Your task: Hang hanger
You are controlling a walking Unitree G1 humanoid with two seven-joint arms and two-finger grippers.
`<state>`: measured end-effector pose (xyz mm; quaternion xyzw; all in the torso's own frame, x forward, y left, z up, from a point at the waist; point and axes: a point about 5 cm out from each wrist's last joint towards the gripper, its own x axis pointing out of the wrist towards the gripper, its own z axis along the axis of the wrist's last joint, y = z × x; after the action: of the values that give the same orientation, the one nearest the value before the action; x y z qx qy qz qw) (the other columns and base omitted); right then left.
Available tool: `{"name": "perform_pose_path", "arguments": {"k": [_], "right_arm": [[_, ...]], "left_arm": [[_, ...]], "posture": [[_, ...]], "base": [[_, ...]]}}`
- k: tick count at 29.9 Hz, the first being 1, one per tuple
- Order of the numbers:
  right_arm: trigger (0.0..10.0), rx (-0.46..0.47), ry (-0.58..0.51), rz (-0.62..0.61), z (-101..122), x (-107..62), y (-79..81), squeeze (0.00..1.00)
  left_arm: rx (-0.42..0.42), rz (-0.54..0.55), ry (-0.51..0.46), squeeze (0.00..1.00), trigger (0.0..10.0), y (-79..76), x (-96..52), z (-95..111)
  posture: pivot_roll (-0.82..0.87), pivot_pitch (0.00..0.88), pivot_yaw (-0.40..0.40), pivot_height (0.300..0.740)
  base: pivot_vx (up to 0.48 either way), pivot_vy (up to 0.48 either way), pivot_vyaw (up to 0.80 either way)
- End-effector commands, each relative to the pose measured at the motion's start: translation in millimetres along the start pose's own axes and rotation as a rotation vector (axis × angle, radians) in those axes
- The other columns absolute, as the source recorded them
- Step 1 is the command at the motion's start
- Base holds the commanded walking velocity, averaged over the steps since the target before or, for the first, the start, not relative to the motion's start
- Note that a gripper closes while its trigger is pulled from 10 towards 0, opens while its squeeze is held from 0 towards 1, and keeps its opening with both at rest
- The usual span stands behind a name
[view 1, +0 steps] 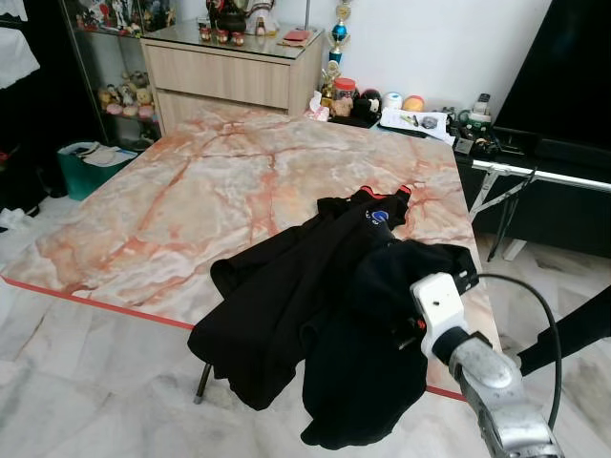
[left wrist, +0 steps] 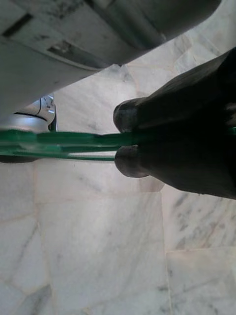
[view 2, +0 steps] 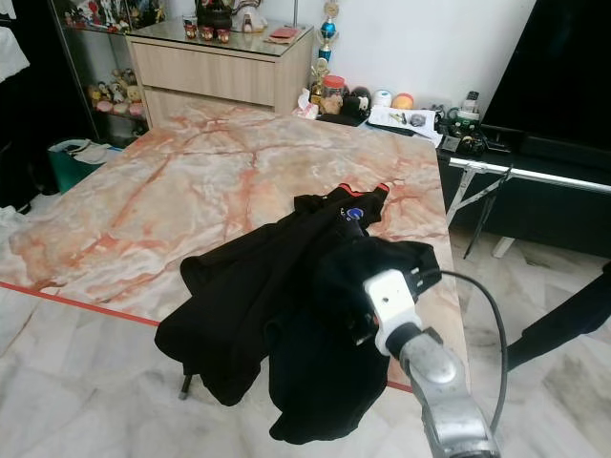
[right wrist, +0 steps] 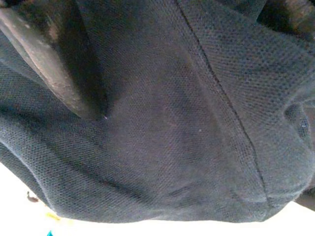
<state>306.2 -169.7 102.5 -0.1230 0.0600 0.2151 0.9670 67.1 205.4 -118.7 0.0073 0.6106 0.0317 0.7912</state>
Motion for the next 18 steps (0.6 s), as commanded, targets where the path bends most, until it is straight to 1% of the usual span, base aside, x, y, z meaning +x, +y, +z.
{"name": "perform_pose_path", "arguments": {"k": [1,2,4,5,7,8,9,10,13,14,15,16,18], "right_arm": [[10.0,0.011,-0.009,-0.035,2.3,-5.1,-4.9,0.00],[10.0,0.011,-0.009,-0.035,2.3,-5.1,-4.9,0.00],[10.0,0.057,-0.007,-0.137,-2.4,-15.8,-11.8,0.00],[10.0,0.064,-0.008,-0.165,-4.5,-17.7,-13.6,0.00],[10.0,0.067,-0.009,-0.179,-5.4,-18.7,-14.3,0.00],[10.0,0.139,-0.033,-0.248,-7.4,-21.4,-16.2,0.00],[10.0,0.199,-0.056,-0.285,-7.1,-22.3,-16.7,0.00],[10.0,0.282,-0.092,-0.332,-5.7,-23.1,-17.4,0.00],[10.0,0.371,-0.122,-0.373,-4.3,-21.5,-16.4,0.00],[10.0,0.430,-0.130,-0.390,-5.0,-20.3,-13.7,0.00],[10.0,0.430,-0.130,-0.390,-5.0,-20.3,-13.7,0.00],[10.0,0.493,-0.133,-0.401,-7.4,-19.1,-10.2,0.00],[10.0,0.493,-0.133,-0.401,-7.4,-19.1,-10.2,0.00]], "left_arm": [[-0.015,-0.015,0.011,0.00,10.0,-6.3,0.1,-4.8],[-0.015,-0.015,0.011,0.00,10.0,-6.3,0.1,-4.8],[0.002,-0.016,0.014,0.00,10.0,-7.6,0.1,-5.7],[0.004,-0.014,0.012,0.00,10.0,-7.7,0.2,-5.2],[0.006,-0.014,0.012,0.00,10.0,-7.7,0.2,-5.0],[0.018,0.008,-0.003,0.00,10.0,-5.7,0.3,-2.5],[0.025,0.029,-0.014,0.00,10.0,-4.0,0.3,-1.0],[0.036,0.058,-0.031,0.00,10.0,-1.4,0.1,1.3],[0.031,0.075,-0.053,0.00,10.0,2.5,-0.3,3.7],[0.033,0.084,-0.063,0.00,10.0,5.7,-0.7,4.9],[0.033,0.084,-0.063,0.00,10.0,5.7,-0.7,4.9],[0.043,0.099,-0.075,0.00,10.0,9.5,-1.2,6.3],[0.043,0.099,-0.075,0.00,10.0,9.5,-1.2,6.3]], "posture": [[0.18,0.000,-0.105,0.740],[0.18,0.000,-0.105,0.740],[0.18,0.000,-0.098,0.740],[0.18,0.000,-0.095,0.740],[0.18,0.000,-0.095,0.740],[0.18,0.000,-0.088,0.740],[0.18,0.000,-0.086,0.740],[0.18,0.000,-0.082,0.740],[0.18,0.000,-0.068,0.740],[0.18,0.000,-0.055,0.740],[0.18,0.000,-0.055,0.740],[0.19,0.000,-0.033,0.740],[0.19,0.000,-0.033,0.740]], "base": [[0.000,0.000,0.00],[0.000,0.000,0.00],[0.000,0.000,0.00],[0.000,0.000,0.00],[0.000,0.000,0.00],[0.000,0.000,0.00],[0.000,0.000,0.00],[0.000,0.000,0.00],[0.000,0.000,0.00],[0.000,0.000,0.00],[0.000,0.000,0.00],[0.000,0.000,0.00],[0.000,0.000,0.00]]}}
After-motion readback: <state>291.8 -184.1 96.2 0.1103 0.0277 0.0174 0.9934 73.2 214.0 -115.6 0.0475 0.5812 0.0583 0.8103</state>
